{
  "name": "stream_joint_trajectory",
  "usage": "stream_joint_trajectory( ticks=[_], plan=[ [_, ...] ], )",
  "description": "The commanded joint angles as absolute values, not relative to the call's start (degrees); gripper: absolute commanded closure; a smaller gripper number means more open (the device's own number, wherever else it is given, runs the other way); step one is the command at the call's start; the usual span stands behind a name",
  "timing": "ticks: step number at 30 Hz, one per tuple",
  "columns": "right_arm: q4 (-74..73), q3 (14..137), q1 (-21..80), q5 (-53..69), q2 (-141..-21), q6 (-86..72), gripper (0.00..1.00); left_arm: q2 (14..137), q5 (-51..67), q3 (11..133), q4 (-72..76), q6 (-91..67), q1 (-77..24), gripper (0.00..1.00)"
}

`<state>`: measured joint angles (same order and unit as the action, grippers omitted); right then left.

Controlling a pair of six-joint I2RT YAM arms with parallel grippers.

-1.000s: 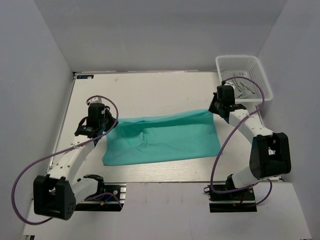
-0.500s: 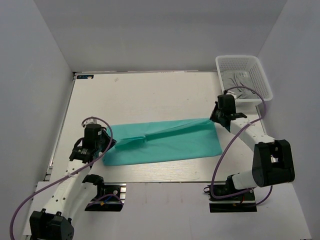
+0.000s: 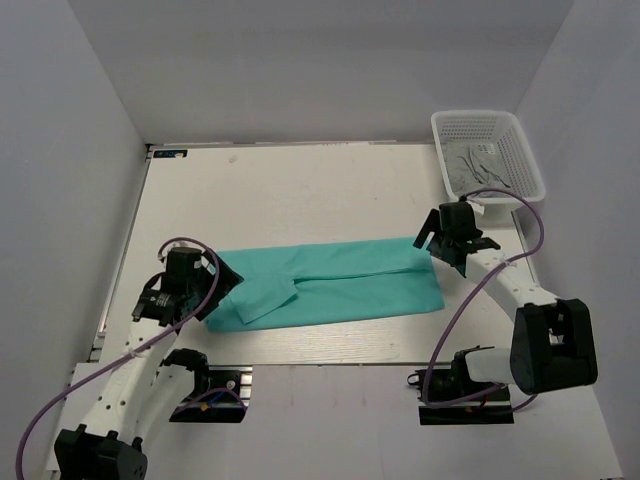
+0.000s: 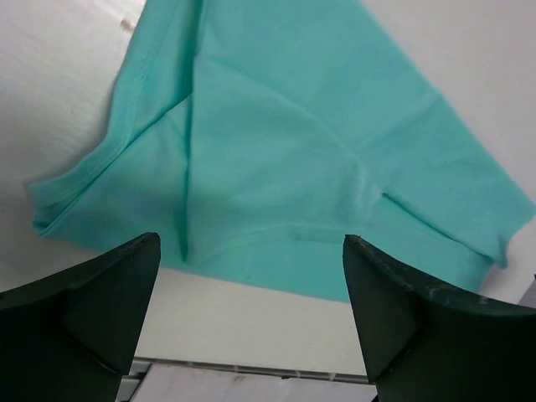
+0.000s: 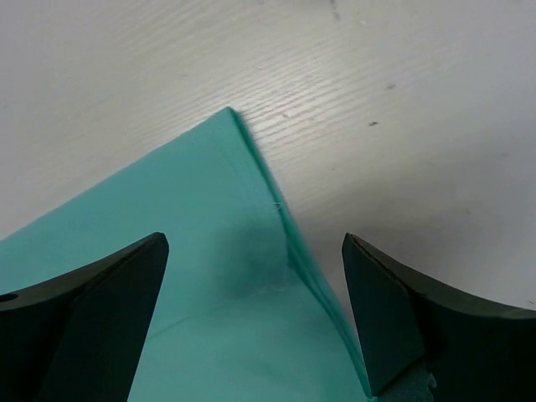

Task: Fold and stack the t-shirts
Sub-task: Fold the other side of the tshirt into a rectangle, then rotate the tshirt 90 degrees

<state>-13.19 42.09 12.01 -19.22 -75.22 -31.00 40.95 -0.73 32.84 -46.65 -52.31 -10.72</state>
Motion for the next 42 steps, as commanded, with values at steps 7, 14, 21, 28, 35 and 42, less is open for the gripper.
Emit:
stream_joint_trajectory(
  ticks=[7, 14, 21, 28, 35, 42],
  plan=[
    [-0.62, 42.1, 13.09, 7.09, -76.36, -23.3, 0.1, 55.33, 7.63, 33.41, -24.13, -47.29, -10.9, 0.0],
    [2.02, 40.52, 13.62, 8.98, -85.32, -25.65, 0.1, 76.24, 9.77, 32.77, -12.76, -45.53, -10.9, 0.0],
    [0.09, 35.25, 16.34, 5.89, -86.06, -27.25, 0.1, 94.11, 8.87, 44.63, -13.36, -44.39, -10.9, 0.0],
    [2.19, 23.58, 24.32, 14.66, -77.0, -28.03, 0.1, 118.35, 8.26, 72.29, -15.63, -42.36, -10.9, 0.0],
    [-5.0, 22.32, 36.09, 22.23, -72.6, -28.04, 0.1, 147.86, 16.95, 113.07, -23.9, -40.78, -12.65, 0.0],
    [-4.84, 22.06, 47.97, 29.88, -76.55, -28.13, 0.1, 160.22, 23.29, 130.96, -13.2, -47.45, -17.13, 0.0]
  ],
)
